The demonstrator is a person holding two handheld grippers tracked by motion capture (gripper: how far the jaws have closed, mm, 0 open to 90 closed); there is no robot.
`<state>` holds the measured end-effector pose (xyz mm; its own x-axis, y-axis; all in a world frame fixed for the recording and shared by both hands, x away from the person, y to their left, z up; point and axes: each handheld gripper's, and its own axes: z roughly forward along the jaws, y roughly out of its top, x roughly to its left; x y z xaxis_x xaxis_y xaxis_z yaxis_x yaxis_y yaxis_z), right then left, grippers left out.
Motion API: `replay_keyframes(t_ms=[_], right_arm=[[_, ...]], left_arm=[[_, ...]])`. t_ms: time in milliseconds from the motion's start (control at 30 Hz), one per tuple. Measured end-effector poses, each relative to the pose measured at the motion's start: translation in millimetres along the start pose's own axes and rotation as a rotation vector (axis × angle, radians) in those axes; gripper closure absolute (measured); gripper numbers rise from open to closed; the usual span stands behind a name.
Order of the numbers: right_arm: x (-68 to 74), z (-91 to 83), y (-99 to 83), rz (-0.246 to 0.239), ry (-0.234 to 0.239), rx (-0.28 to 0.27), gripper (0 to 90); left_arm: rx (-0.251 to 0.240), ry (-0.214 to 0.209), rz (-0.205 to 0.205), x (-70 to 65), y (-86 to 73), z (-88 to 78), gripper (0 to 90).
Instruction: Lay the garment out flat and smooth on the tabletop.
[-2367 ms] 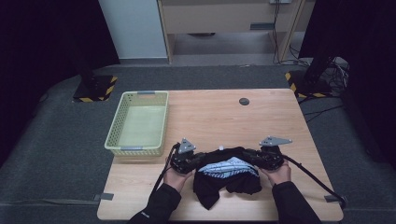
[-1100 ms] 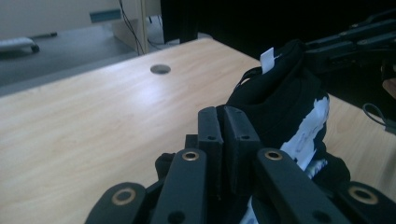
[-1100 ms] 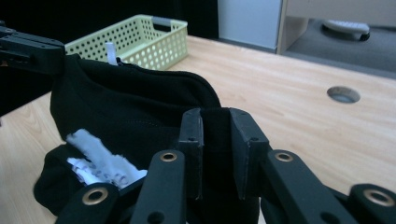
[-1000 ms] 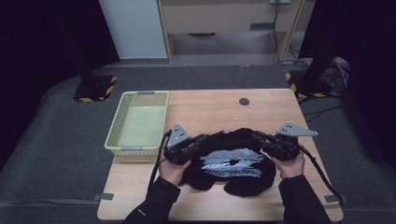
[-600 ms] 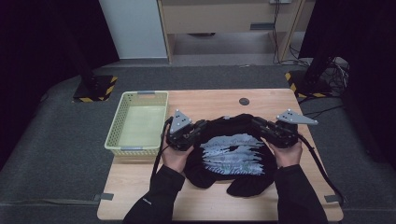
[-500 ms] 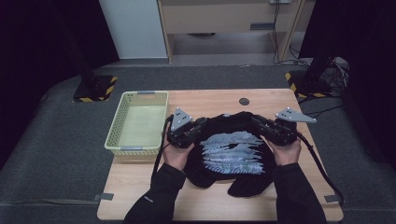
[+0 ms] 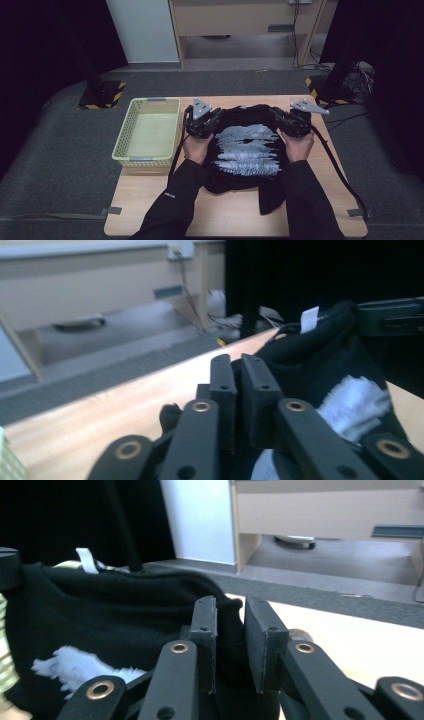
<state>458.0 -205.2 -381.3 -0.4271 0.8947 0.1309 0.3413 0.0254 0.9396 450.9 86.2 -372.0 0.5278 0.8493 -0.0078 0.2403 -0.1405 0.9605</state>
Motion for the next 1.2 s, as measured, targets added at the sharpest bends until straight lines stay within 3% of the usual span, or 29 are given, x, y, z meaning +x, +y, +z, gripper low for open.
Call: replay_keyframes(t_ms=[67, 167, 300, 467, 600, 867, 1000, 1067, 1200], right_arm=[[-4.2, 12.6, 0.6, 0.02, -0.029, -0.001, 57.4], [-6.7, 23.4, -4.1, -0.019, -0.111, 0.042, 42.3], [-1.9, 17.9, -10.7, -0.081, -0.129, 0.06, 34.7], [5.1, 2.9, -13.1, -0.105, -0.148, 0.058, 24.8], [8.0, -12.1, -14.8, -0.08, -0.099, 0.057, 19.3], [13.1, -40.9, -28.7, -0.092, -0.043, 0.108, 13.9], [17.0, -51.3, -38.7, -0.123, -0.043, 0.144, 11.0], [18.1, -56.7, -42.6, -0.117, -0.036, 0.142, 10.5], [19.8, -66.5, -49.5, -0.119, -0.022, 0.141, 10.4]], left_arm=[[0.005, 0.061, -0.032, 4.5, -3.5, 9.9, 59.1], [0.017, 0.075, -0.1, 11.7, -10.6, 11.5, 51.1], [0.038, 0.088, -0.095, 17.2, -19.3, 1.5, 45.5], [0.052, 0.077, -0.136, 23.1, -24.3, -16.9, 36.6], [0.06, 0.075, -0.108, 21.6, -25.7, -33.5, 32.0], [0.079, 0.044, -0.053, 11.4, -37.0, -61.4, 25.5], [0.08, 0.029, -0.036, 5.1, -41.4, -72.6, 23.4], [0.081, 0.022, -0.021, 1.5, -43.9, -78.7, 22.6], [0.09, 0.037, 0.013, -4.2, -51.1, -88.8, 20.4]])
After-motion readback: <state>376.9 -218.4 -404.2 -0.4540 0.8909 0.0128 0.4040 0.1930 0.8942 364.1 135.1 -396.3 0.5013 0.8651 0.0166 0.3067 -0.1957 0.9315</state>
